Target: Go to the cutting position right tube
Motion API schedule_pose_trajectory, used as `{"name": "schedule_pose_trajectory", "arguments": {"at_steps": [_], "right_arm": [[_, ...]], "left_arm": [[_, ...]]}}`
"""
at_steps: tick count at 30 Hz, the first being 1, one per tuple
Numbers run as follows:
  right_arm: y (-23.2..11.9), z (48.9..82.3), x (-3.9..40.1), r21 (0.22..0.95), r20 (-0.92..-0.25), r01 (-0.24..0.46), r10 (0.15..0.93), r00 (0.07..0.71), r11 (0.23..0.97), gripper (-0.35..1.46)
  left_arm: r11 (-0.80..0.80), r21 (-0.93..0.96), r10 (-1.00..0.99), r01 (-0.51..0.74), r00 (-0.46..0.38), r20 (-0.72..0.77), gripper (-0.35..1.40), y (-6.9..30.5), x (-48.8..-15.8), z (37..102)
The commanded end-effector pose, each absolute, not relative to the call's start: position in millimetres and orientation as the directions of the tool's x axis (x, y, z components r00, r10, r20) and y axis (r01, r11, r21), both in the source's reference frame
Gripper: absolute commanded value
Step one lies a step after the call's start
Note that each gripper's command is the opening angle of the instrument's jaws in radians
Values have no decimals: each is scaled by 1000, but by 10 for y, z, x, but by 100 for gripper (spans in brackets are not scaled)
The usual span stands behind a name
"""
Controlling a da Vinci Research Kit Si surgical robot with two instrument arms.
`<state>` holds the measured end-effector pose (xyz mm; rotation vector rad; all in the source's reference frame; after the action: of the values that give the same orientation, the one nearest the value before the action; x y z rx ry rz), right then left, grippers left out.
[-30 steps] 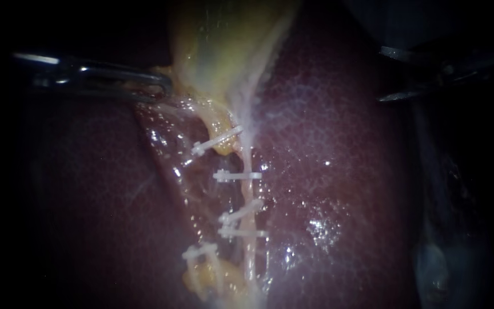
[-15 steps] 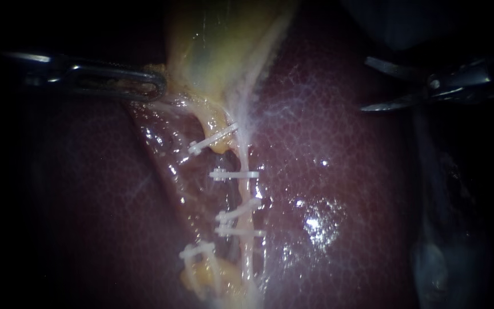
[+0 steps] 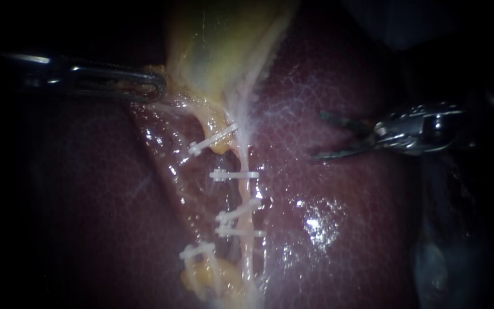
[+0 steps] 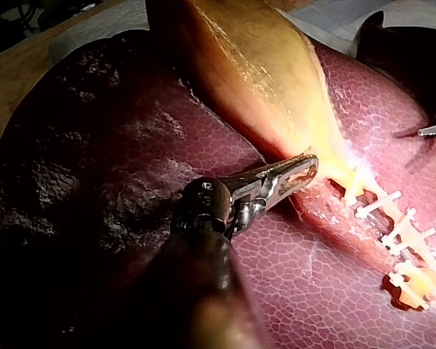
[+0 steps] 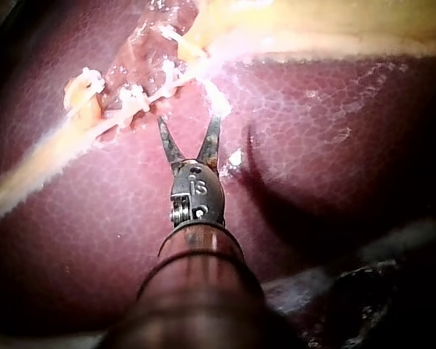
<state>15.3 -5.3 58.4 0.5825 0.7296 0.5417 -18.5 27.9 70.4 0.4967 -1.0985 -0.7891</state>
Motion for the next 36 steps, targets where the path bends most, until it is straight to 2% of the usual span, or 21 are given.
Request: {"name": "schedule_pose_trajectory", "arguments": {"at_steps": [1,8,17,36], "right_arm": [[-57,587,156,672,-435,-255,649,624,695,121],[-79,603,172,782,-308,-284,741,597,554,117],[-99,621,190,863,-166,-298,786,595,408,112],[-108,652,223,968,-75,-163,837,541,192,114]], "left_arm": [[636,705,-772,315,233,592,-35,279,-185,703],[636,705,-772,315,233,592,-35,278,-185,703],[636,704,-771,315,233,592,-35,277,-185,703],[636,704,-771,315,233,592,-35,277,-185,703]]}}
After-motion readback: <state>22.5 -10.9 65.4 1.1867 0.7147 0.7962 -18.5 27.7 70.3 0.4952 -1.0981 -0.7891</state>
